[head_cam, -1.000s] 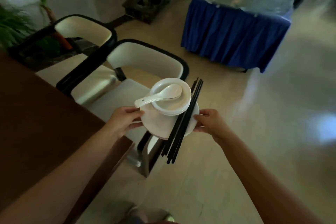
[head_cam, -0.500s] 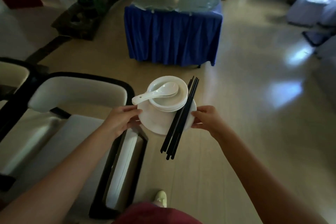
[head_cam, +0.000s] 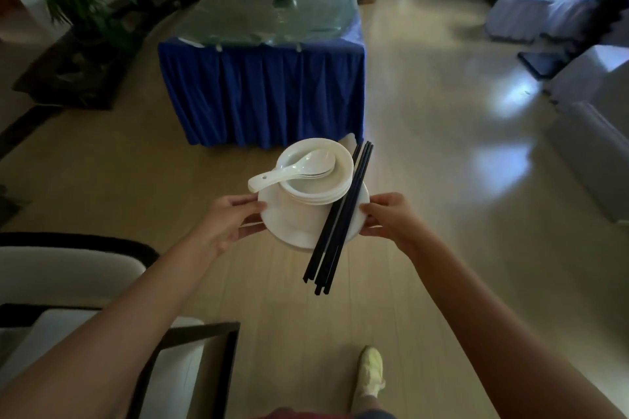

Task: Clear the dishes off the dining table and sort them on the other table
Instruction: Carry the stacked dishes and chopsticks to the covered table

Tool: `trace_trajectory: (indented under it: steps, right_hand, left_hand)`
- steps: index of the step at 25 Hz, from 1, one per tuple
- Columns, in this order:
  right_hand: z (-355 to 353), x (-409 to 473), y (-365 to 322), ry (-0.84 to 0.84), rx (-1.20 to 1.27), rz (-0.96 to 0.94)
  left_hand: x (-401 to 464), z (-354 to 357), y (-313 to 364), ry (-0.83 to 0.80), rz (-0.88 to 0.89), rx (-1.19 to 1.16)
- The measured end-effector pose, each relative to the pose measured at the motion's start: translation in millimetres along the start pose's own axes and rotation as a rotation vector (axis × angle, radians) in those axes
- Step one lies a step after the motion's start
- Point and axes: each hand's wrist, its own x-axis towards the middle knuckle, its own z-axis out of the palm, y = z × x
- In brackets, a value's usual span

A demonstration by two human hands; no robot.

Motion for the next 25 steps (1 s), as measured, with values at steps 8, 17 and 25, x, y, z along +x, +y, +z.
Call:
trace_trajectory:
  steps: [8, 17, 25]
  right_hand:
    - [-106.7, 168.4, -79.2, -0.094, -0.093, -0.040]
    - [-169.4, 371.9, -166.5, -0.102, -0.097, -0.009]
    - [-209.1, 553.3, -263.0, -0.070, -0.083, 0.021]
  left_hand:
    - [136.4, 122.3, 69.4, 0.089, 0.025, -0.057]
    - [330.5, 210.5, 158.6, 0.081, 0.044, -0.063]
    - [495.2, 270.3, 271.2, 0.046, 0.036, -0.056]
